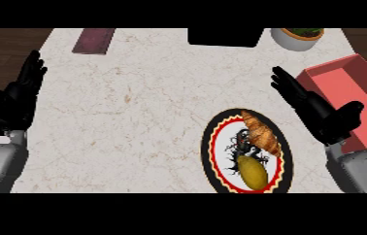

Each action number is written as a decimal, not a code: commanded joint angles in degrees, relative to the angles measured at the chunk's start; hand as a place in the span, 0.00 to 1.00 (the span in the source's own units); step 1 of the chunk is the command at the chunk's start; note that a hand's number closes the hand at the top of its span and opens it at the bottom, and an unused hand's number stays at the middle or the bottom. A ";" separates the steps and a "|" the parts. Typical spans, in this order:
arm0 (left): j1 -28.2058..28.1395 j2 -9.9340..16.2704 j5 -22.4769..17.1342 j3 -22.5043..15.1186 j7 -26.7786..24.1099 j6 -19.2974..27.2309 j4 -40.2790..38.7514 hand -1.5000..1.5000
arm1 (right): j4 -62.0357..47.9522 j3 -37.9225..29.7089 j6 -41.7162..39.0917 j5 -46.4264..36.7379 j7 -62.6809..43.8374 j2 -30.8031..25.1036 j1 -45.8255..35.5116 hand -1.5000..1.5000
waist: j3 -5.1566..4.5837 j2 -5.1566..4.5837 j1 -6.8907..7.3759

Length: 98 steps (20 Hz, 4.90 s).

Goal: Pick the lemon from the plate and place it in the cardboard box

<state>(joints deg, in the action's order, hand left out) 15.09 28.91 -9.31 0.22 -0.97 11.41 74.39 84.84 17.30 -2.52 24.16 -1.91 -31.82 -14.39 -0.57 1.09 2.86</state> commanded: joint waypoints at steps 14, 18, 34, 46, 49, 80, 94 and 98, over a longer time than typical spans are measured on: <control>-1.83 -3.39 5.90 -13.48 -6.03 -10.27 11.92 0.50 | -3.17 -9.08 -23.41 -12.46 28.73 -14.52 -6.01 0.00 | 0.71 -1.14 -2.32; -1.21 -3.11 3.68 -11.78 -6.37 -13.11 10.55 0.50 | -5.81 -5.91 -22.29 -24.12 38.55 -15.25 -6.98 0.00 | 0.66 -1.28 -1.92; -2.55 -3.87 5.85 -10.36 -3.93 -13.02 12.75 0.50 | 24.49 9.32 -32.76 -42.20 9.78 -19.97 -10.15 0.00 | 0.50 -0.77 -3.23; -2.01 -6.63 9.03 -8.37 -3.04 -14.61 13.16 0.50 | 34.37 15.47 -39.50 -51.35 -8.22 -9.59 -0.20 0.00 | 0.57 -1.02 -3.01; -4.27 -6.94 8.76 -6.76 -5.17 -17.57 13.23 0.50 | 32.37 13.53 -43.74 -52.67 -7.33 -5.90 -2.43 0.00 | 0.56 -1.07 -2.71; -7.52 -12.82 15.91 -1.43 -4.46 -22.50 17.53 0.50 | 14.66 16.17 -33.47 -83.79 7.79 5.23 4.56 0.00 | 0.58 -1.05 -2.68; 0.01 -16.83 18.35 -0.79 -1.47 -22.82 12.77 0.50 | 0.89 14.78 -28.63 -91.64 14.08 11.47 1.58 0.00 | 0.58 -1.14 -2.81; -2.86 -16.11 18.16 -0.25 -0.13 -23.70 17.08 0.50 | 3.17 15.10 -25.69 -92.29 19.64 10.44 1.14 1.00 | 0.58 -1.08 -2.67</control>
<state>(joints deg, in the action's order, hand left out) 12.45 13.84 7.77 0.82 -2.58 -12.70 89.95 89.67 32.26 -30.44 -67.13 14.24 -22.70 -11.64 0.01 0.01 0.11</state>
